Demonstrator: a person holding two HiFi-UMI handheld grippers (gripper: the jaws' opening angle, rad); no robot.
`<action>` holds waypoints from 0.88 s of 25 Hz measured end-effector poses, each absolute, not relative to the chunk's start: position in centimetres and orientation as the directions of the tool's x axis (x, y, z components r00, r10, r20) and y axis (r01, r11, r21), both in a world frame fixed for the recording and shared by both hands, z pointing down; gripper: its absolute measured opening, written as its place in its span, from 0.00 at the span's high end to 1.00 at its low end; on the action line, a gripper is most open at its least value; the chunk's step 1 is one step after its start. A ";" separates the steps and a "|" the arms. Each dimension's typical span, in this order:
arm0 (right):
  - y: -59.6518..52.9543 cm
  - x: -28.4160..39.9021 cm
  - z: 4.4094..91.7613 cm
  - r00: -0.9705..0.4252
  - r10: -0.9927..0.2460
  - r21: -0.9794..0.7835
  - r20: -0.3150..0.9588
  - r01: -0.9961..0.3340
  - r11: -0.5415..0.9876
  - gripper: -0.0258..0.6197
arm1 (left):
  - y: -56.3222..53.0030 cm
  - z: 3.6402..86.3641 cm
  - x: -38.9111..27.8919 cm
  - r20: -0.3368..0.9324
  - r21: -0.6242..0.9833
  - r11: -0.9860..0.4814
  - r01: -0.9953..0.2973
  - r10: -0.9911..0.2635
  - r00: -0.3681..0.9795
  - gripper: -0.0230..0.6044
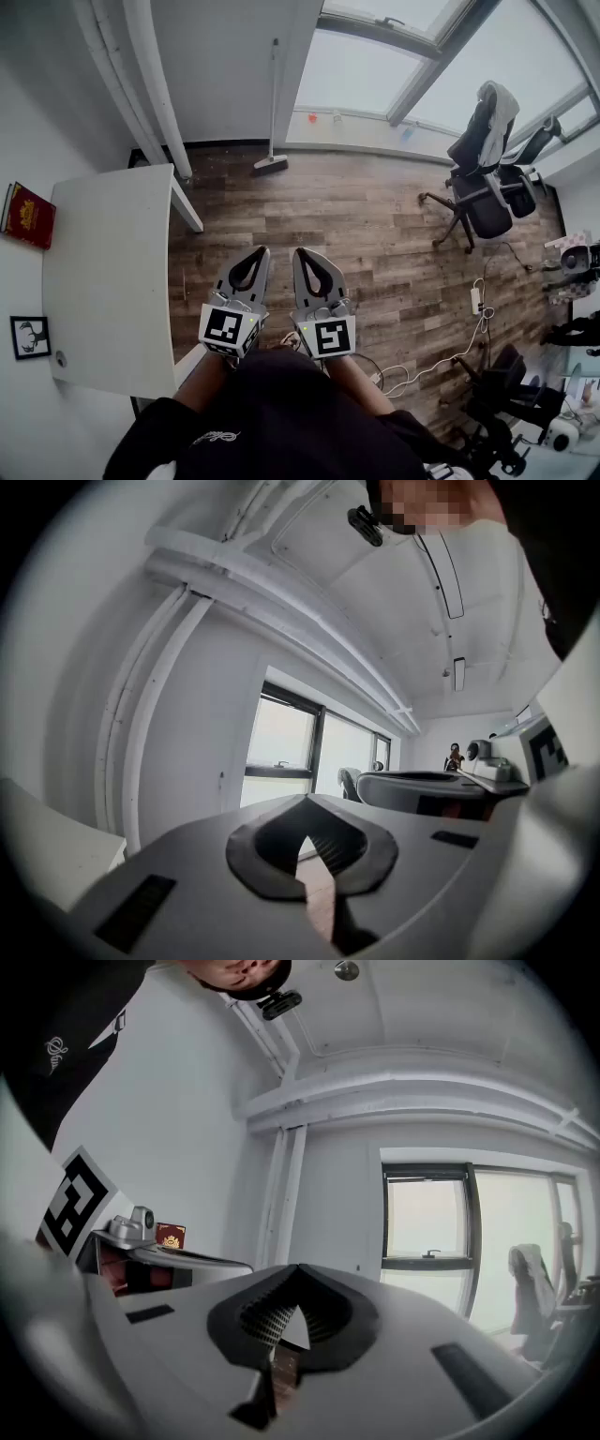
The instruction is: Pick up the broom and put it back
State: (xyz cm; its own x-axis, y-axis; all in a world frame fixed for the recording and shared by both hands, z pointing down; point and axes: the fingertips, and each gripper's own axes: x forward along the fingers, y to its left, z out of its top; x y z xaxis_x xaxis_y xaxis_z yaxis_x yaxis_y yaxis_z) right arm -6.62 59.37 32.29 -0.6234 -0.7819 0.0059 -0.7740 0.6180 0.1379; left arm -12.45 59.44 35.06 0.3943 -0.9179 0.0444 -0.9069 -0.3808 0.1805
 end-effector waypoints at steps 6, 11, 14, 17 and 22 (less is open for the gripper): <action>59.0 -11.2 32.3 -0.614 -0.789 0.119 -0.011 -0.784 0.609 0.93 | 58.8 35.2 -16.1 0.052 0.171 -0.413 -0.895 -0.903 0.426 0.96; 57.8 -15.4 32.4 -0.599 -0.800 0.114 -0.035 -0.798 0.592 0.93 | 58.0 36.2 -20.0 0.061 0.179 -0.426 -0.887 -0.895 0.442 0.96; 57.1 -18.8 32.7 -0.603 -0.796 0.137 -0.057 -0.794 0.592 0.93 | 57.3 36.8 -23.6 0.063 0.192 -0.416 -0.889 -0.899 0.434 0.96; 56.7 -19.8 34.3 -0.615 -0.786 0.195 0.061 -0.765 0.614 0.93 | 56.5 37.3 -24.9 0.070 0.208 -0.398 -0.894 -0.905 0.419 0.96; 53.8 -17.8 35.9 -0.570 -0.816 0.136 0.098 -0.804 0.578 0.93 | 53.9 39.1 -23.0 0.101 0.247 -0.413 -0.877 -0.889 0.447 0.96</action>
State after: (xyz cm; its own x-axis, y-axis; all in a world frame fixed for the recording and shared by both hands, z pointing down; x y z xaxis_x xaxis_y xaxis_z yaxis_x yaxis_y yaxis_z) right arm -17.82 53.81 35.91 -0.5700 -0.8157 0.0983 -0.8043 0.5785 0.1357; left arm -23.04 53.89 39.12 0.4472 -0.8887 0.1009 -0.8767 -0.4131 0.2466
